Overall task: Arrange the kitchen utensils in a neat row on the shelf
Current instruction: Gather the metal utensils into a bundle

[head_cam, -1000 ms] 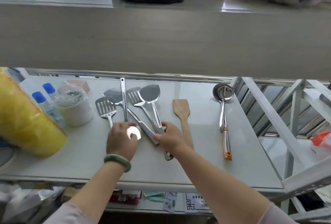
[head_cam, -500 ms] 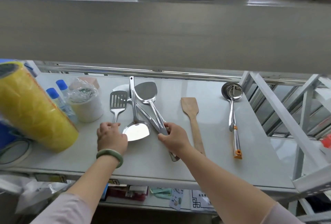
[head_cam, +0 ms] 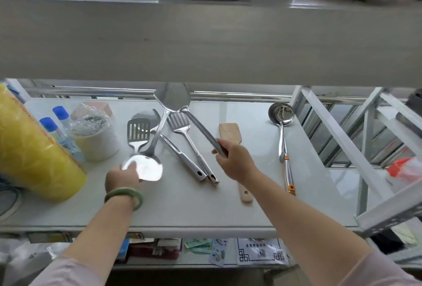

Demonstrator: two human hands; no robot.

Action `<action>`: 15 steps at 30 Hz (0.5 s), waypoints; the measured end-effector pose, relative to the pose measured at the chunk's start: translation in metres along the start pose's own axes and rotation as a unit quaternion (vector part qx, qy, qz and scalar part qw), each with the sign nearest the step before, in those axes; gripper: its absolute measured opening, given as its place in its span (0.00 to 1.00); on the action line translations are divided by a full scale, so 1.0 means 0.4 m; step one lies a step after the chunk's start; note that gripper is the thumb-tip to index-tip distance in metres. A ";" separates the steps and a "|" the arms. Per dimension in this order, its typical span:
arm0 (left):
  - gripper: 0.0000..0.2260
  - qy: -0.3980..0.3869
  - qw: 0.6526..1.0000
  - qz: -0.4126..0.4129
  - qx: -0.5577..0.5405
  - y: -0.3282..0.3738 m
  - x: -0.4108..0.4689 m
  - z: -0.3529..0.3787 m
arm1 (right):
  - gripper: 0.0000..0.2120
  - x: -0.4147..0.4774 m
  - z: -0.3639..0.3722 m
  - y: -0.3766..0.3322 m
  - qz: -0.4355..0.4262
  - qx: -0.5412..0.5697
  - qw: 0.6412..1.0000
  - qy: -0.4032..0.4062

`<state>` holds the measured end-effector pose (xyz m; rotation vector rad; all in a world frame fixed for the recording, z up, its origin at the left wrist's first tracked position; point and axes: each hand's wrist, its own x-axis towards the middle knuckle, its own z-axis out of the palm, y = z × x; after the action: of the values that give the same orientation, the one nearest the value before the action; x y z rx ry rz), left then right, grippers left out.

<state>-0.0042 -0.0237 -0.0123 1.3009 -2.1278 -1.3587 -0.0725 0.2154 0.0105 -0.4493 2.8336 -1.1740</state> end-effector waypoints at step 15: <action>0.18 -0.074 0.987 0.134 0.044 0.107 0.077 -0.086 | 0.14 0.044 -0.076 0.013 -0.185 -0.097 0.976 -0.062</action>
<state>-0.0214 -0.0622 0.0347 0.9241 -2.3856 -1.2954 -0.0951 0.2350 0.0299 -1.0614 2.8425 -0.8714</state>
